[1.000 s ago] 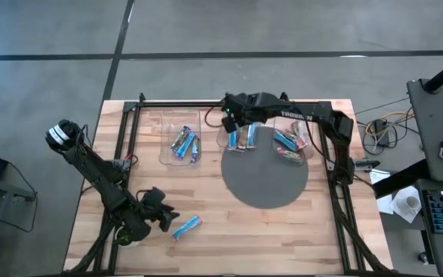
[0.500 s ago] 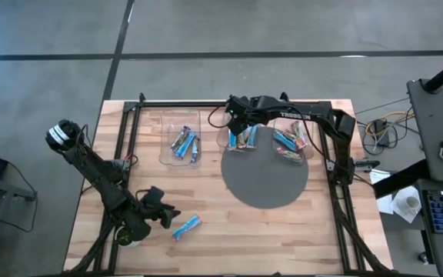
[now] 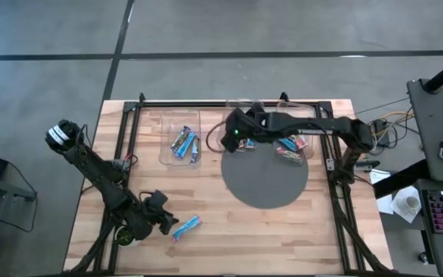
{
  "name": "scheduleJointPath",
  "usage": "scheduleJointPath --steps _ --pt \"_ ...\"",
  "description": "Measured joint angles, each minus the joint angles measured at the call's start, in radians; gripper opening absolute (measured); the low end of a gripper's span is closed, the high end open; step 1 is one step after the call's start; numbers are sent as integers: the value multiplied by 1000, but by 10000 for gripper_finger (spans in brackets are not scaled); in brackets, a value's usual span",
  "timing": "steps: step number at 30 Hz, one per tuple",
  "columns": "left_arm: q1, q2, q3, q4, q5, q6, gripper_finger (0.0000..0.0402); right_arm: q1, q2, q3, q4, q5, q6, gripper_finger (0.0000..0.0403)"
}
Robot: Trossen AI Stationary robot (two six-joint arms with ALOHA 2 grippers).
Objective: Pick and place Granola Bars by type
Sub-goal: Put the red granola bar into the right transparent bin
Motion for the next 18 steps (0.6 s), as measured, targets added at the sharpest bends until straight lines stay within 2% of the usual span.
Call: scheduleJointPath --steps 3,7,18 --pt "27 5 16 1 50 70 181 70 -18 0 -13 43 27 291" --pt "59 34 36 -1 78 163 181 155 -19 0 -41 44 109 297" --pt "85 202 128 0 169 338 180 340 -18 -7 -163 42 355 292"
